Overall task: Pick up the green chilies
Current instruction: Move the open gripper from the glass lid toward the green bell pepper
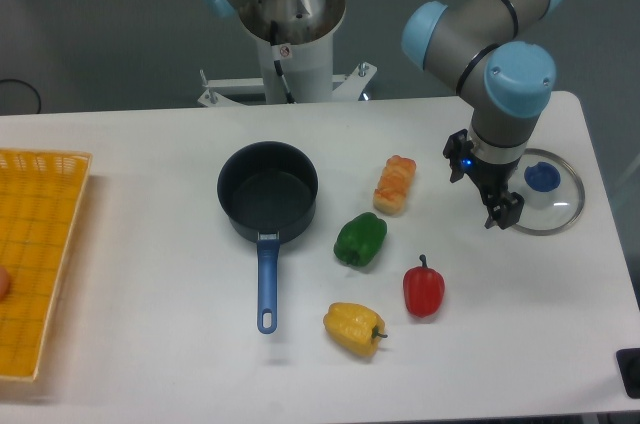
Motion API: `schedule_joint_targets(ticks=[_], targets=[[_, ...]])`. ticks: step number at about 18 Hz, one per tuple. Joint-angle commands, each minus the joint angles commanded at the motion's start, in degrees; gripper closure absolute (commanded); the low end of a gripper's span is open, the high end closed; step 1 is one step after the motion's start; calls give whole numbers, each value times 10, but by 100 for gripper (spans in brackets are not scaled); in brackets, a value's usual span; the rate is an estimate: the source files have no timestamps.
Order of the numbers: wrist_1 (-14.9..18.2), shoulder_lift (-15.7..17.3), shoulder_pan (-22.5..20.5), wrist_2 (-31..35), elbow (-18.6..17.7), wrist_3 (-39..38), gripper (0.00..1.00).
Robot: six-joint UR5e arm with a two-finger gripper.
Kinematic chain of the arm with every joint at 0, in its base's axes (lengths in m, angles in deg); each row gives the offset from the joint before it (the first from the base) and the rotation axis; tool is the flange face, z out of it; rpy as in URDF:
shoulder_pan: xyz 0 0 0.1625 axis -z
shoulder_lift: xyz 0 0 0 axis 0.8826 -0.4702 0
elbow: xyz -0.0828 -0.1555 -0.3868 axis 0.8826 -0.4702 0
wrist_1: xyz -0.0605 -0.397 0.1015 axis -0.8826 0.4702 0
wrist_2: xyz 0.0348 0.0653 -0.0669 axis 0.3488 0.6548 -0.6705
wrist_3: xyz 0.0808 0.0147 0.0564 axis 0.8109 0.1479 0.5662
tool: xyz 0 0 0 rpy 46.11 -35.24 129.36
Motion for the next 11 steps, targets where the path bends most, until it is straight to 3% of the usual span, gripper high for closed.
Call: schedule_joint_targets(ticks=[4, 6, 11], targets=[[-2, -2, 14, -1, -1, -26, 1], [-3, 0, 25, -3, -10, -74, 1], [-25, 3, 28, -103, -47, -218, 1]])
